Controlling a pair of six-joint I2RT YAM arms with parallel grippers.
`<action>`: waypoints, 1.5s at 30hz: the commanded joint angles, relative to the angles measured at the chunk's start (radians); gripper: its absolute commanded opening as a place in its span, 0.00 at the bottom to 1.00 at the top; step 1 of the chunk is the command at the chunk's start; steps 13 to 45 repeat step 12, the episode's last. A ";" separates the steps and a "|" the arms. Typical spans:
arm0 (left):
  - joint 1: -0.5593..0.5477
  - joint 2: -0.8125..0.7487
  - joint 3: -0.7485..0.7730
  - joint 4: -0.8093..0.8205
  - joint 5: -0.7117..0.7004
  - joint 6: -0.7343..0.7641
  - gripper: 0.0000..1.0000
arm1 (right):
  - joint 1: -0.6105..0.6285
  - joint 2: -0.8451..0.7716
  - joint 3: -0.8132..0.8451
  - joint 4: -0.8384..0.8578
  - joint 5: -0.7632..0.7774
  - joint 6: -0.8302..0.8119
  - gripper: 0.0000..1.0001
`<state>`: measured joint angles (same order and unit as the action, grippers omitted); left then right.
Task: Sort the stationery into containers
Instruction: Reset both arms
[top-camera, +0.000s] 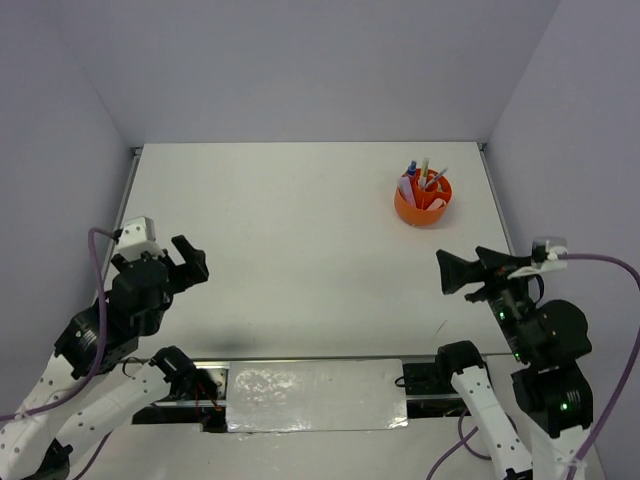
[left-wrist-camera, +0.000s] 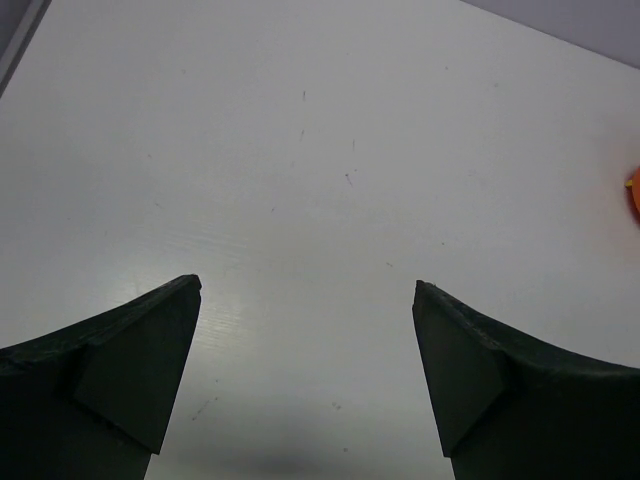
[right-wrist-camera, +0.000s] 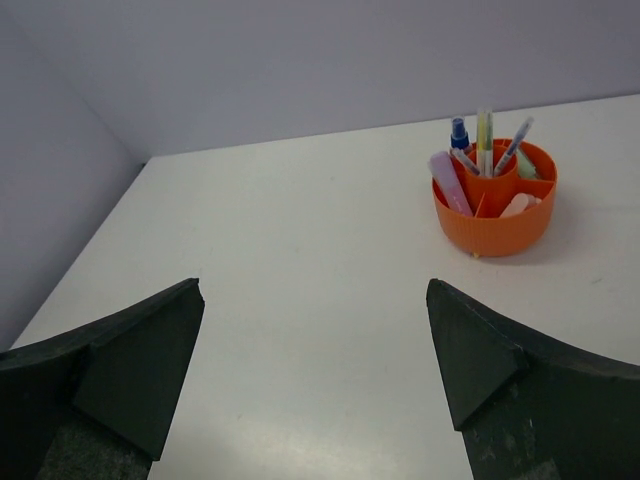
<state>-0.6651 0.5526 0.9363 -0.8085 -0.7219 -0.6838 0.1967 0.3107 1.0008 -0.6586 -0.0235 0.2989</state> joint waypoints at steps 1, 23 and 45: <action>0.001 -0.057 -0.036 0.035 0.009 0.029 0.99 | 0.004 -0.068 0.045 -0.185 -0.032 -0.033 1.00; -0.005 -0.149 -0.065 0.061 0.015 0.023 0.99 | 0.004 -0.104 0.052 -0.276 -0.007 -0.058 1.00; -0.005 -0.149 -0.065 0.061 0.015 0.023 0.99 | 0.004 -0.104 0.052 -0.276 -0.007 -0.058 1.00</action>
